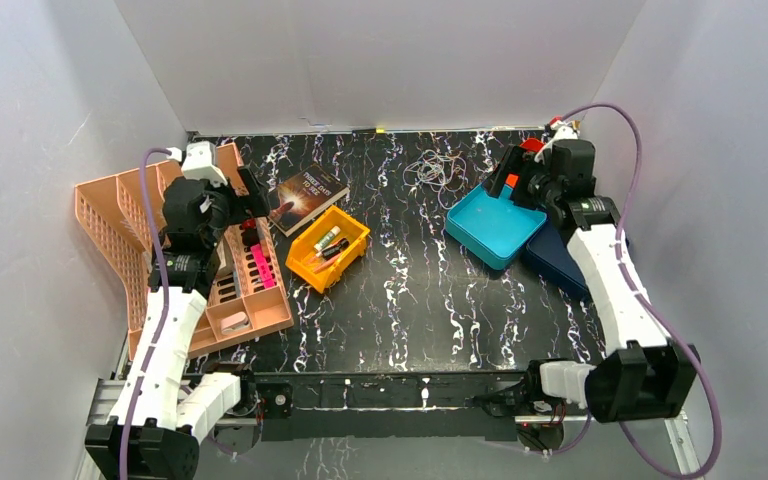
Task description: Untangle the cables
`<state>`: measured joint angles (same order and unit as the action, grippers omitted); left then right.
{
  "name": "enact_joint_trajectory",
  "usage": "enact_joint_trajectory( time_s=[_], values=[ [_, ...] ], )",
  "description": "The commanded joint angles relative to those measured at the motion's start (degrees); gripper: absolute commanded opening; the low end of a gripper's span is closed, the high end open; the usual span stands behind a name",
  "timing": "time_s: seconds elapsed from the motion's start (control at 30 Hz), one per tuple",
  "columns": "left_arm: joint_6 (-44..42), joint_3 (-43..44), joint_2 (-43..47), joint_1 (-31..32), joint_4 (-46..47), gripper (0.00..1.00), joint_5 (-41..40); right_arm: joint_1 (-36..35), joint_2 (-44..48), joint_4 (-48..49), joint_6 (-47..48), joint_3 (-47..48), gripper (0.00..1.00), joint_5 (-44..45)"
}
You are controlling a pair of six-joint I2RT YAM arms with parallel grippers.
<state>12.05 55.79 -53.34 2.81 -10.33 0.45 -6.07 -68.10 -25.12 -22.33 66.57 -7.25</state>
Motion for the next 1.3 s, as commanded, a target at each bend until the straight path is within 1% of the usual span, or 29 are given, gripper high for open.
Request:
enact_joint_trajectory(
  time_s=[0.0,0.1,0.23,0.33,0.53,0.77,1.03,1.27],
  values=[
    [-2.0,-2.6,1.2,0.8,4.0,0.98,-0.6,0.2,-6.4,5.4,0.7,5.7,0.98,-0.8],
    [-2.1,-4.2,2.5,1.4,4.3,0.98,-1.4,-0.5,-12.0,6.9,1.4,8.4,0.98,0.4],
    [-2.2,-6.3,3.3,1.9,5.0,0.98,-0.9,-3.4,-20.1,8.7,2.8,14.0,0.98,5.1],
    [-2.2,-8.3,3.9,2.2,5.8,0.98,-0.8,-5.3,-26.4,10.0,4.0,18.9,0.98,6.5],
    [-2.1,-9.0,4.6,2.3,6.1,0.98,-0.4,-6.5,-41.6,5.7,9.2,34.4,0.98,7.1],
    [-2.1,-9.5,4.7,2.3,6.1,0.98,0.3,-7.7,-55.6,2.7,10.5,49.7,0.98,7.2],
    [-2.4,-9.6,4.6,2.3,5.8,0.98,0.2,-8.4,-66.7,-0.8,11.4,63.3,0.98,9.4],
    [-2.6,-9.5,4.4,2.2,5.9,0.98,0.7,-8.8,-71.3,-0.6,13.7,65.0,0.98,8.9]
  ],
)
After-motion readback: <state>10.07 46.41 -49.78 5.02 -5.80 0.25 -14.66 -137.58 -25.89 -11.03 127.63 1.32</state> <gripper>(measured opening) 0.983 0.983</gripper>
